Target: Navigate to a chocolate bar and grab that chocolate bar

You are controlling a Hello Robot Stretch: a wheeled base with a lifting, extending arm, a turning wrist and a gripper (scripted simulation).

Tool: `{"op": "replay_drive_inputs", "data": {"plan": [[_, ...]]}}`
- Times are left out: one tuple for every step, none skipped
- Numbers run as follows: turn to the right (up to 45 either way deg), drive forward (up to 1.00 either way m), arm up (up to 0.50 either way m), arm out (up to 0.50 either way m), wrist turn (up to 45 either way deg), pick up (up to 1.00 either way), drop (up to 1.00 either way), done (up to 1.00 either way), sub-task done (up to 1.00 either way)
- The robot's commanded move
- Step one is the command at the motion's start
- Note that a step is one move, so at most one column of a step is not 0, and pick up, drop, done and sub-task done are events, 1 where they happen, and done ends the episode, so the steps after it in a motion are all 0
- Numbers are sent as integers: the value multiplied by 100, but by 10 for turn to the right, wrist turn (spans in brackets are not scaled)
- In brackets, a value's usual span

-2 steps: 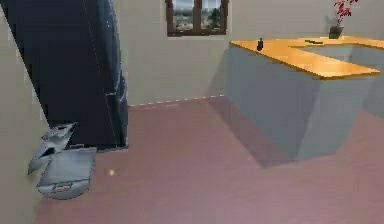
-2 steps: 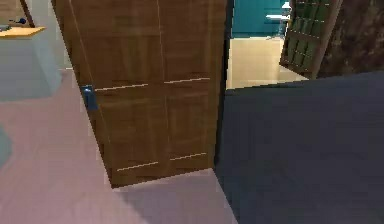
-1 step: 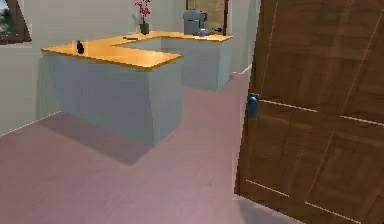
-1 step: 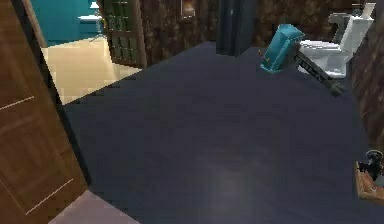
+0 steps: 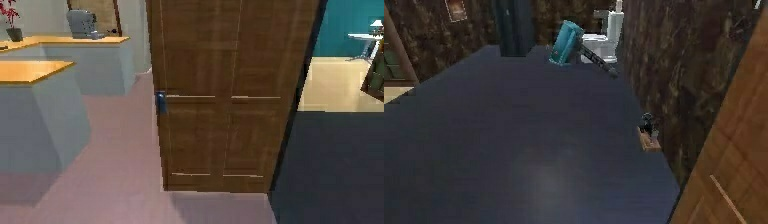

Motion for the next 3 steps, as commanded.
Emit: {"op": "replay_drive_inputs", "data": {"plan": [[0, 5, 0, 0, 0, 0, 0, 0, 0], [-360, 0, 0, 0, 0, 0, 0, 0, 0], [0, 70, 0, 0, 0, 0, 0, 0, 0]]}}
